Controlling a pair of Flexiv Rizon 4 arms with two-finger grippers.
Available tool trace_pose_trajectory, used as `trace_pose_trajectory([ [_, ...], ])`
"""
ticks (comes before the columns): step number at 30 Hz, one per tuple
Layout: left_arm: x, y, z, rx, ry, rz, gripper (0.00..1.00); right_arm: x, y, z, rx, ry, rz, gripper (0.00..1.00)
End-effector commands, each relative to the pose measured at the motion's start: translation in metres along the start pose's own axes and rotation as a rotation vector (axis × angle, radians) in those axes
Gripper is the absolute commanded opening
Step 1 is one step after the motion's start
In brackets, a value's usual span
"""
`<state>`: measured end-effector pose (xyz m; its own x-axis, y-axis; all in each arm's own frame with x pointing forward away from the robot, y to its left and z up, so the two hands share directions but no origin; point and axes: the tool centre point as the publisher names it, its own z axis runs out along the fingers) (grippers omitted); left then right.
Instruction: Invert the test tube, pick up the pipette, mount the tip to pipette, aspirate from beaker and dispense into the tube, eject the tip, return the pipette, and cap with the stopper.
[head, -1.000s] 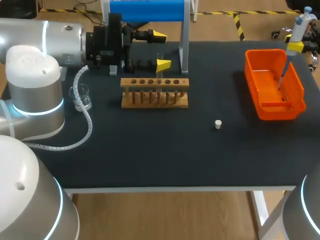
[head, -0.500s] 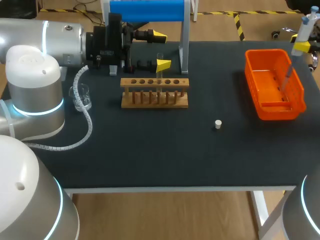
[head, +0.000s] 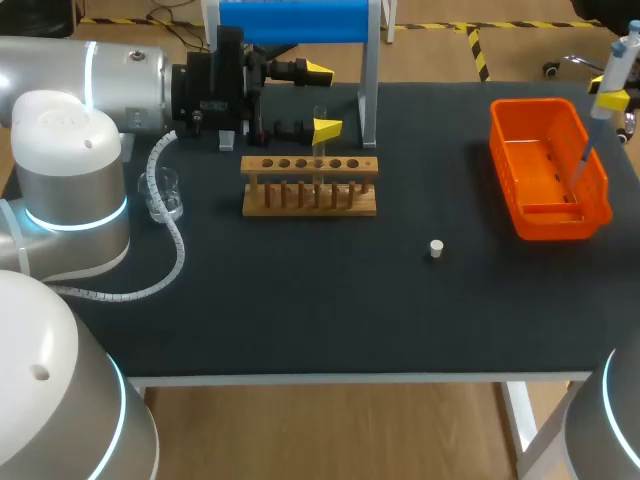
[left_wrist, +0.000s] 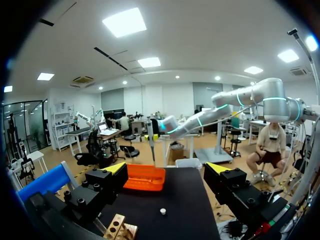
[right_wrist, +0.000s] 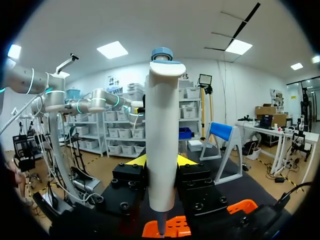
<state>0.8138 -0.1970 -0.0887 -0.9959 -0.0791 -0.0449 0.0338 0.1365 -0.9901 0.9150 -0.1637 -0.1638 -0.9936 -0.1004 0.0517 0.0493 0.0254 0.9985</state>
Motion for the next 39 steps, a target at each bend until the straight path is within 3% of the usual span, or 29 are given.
trace_pose_trajectory([
  [1, 0.000, 0.000, 0.000, 0.000, 0.001, 0.001, 1.00, -0.004, 0.001, -0.003, 0.002, 0.015, 0.000, 0.00],
  [5, 0.001, -0.002, 0.002, -0.022, -0.014, -0.023, 1.00, -0.004, 0.001, -0.003, 0.002, 0.015, 0.000, 0.00],
  [9, -0.005, -0.016, 0.029, -0.046, -0.018, -0.066, 1.00, -0.004, 0.001, -0.003, 0.002, 0.015, 0.000, 0.00],
  [18, -0.044, -0.055, 0.124, -0.091, -0.002, -0.121, 1.00, -0.004, 0.001, -0.003, 0.002, 0.015, 0.000, 0.00],
  [23, -0.055, -0.073, 0.174, -0.086, 0.010, -0.148, 1.00, -0.004, 0.001, -0.003, 0.002, 0.015, 0.000, 0.00],
  [32, -0.055, -0.073, 0.174, -0.086, 0.010, -0.148, 1.00, -0.004, 0.001, -0.003, 0.002, 0.015, 0.000, 0.00],
  [33, -0.055, -0.073, 0.174, -0.086, 0.010, -0.148, 0.35, -0.004, 0.001, -0.003, 0.002, 0.015, 0.000, 0.00],
  [34, -0.055, -0.073, 0.174, -0.086, 0.010, -0.148, 0.00, -0.004, 0.001, -0.003, 0.002, 0.015, 0.000, 0.00],
  [39, -0.055, -0.073, 0.174, -0.086, 0.010, -0.148, 0.00, -0.004, 0.001, -0.003, 0.002, 0.015, 0.000, 0.00],
])
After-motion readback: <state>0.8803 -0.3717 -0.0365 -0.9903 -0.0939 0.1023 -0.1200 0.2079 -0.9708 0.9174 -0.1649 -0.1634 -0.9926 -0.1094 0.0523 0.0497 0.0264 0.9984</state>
